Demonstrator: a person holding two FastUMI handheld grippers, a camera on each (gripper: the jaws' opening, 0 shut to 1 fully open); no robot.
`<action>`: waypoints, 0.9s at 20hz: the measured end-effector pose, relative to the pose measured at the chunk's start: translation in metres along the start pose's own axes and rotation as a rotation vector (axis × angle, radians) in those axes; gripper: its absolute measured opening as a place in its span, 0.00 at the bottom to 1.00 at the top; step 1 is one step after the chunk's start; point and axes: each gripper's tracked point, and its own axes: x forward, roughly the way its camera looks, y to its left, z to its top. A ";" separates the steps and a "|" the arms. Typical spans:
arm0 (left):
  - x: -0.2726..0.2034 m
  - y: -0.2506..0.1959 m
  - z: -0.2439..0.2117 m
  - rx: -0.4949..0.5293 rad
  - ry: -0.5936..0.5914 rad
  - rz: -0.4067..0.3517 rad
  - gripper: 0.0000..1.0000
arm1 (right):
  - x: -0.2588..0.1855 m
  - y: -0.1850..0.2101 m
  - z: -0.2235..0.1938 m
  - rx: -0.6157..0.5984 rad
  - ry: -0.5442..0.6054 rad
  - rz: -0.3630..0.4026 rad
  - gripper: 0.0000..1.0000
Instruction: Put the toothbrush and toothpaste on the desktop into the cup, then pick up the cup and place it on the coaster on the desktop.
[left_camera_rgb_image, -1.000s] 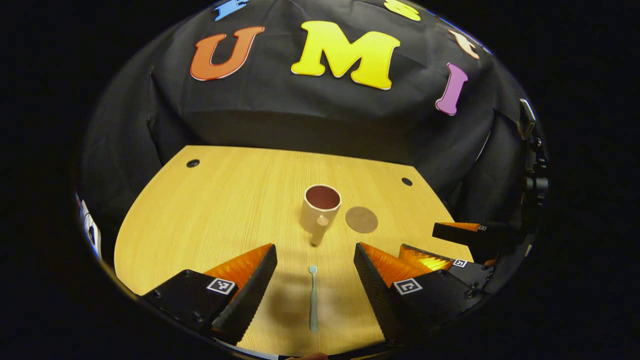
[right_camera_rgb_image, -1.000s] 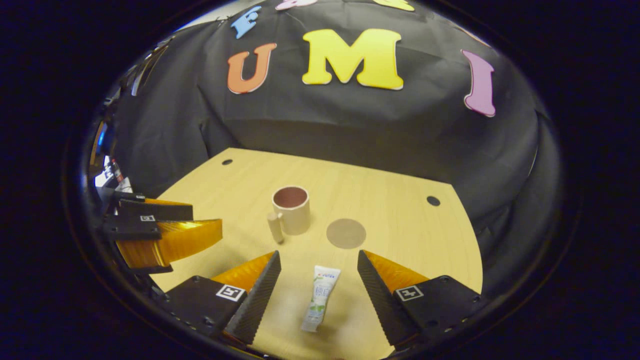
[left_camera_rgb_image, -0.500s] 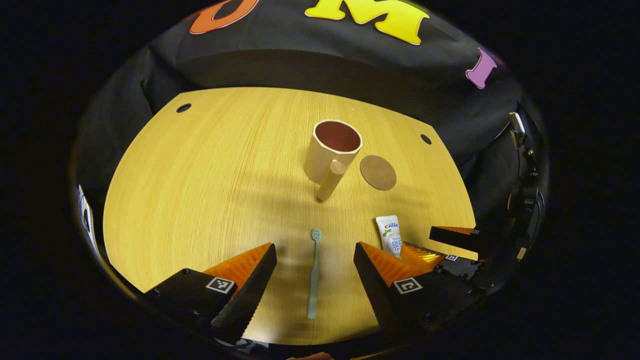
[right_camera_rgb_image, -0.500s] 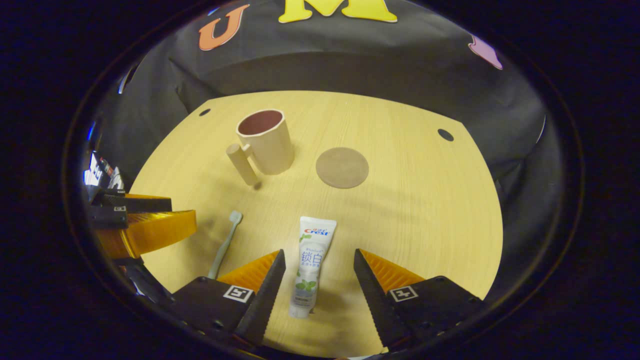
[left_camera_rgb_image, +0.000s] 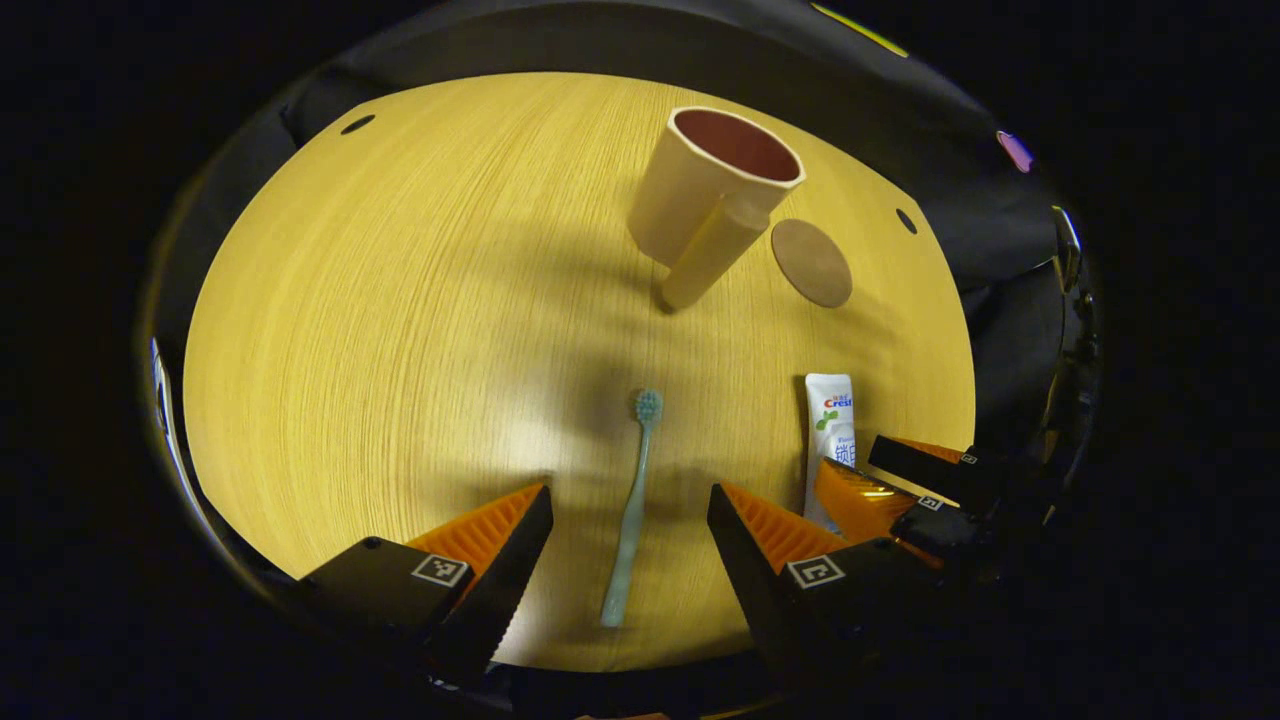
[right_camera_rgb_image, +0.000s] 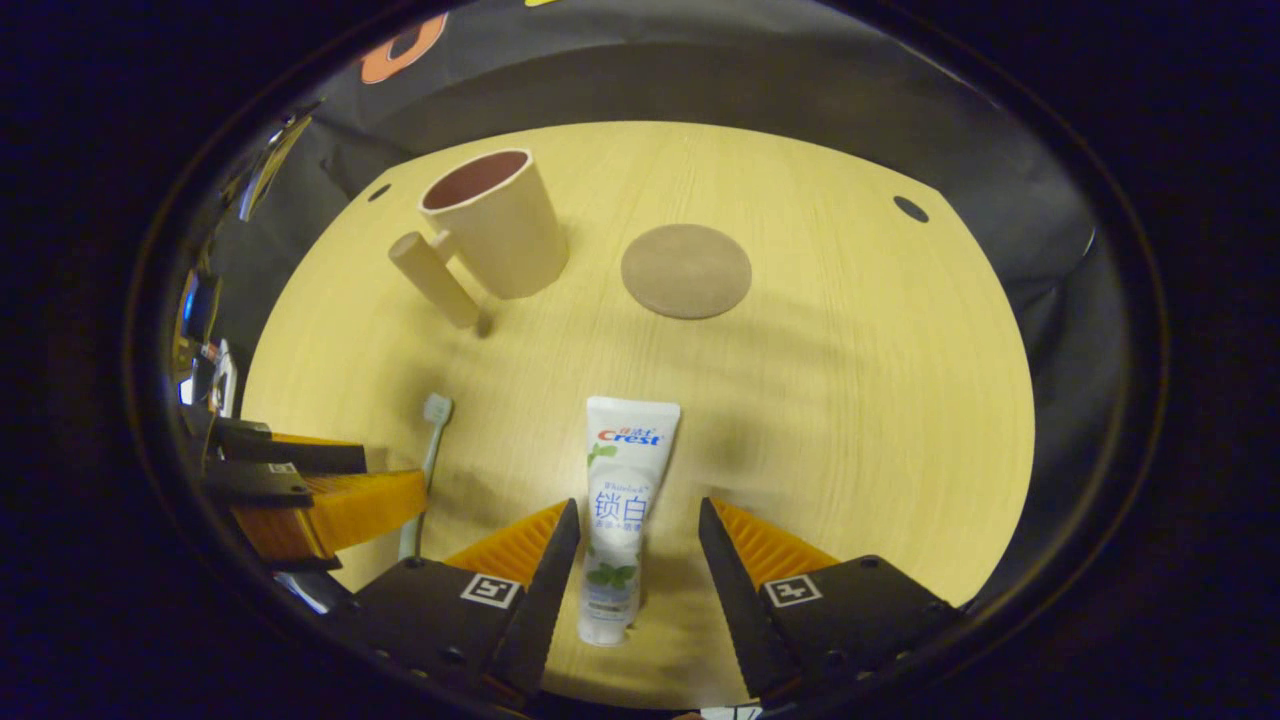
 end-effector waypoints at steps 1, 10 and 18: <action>0.004 -0.002 -0.001 -0.003 0.014 0.002 0.99 | 0.002 0.001 -0.001 0.005 0.010 0.003 0.70; 0.017 0.009 0.002 0.061 0.075 0.077 0.60 | 0.011 0.011 -0.004 0.031 0.070 0.006 0.40; 0.001 0.030 0.049 0.095 0.065 0.067 0.12 | 0.017 0.008 -0.010 0.028 0.044 -0.022 0.25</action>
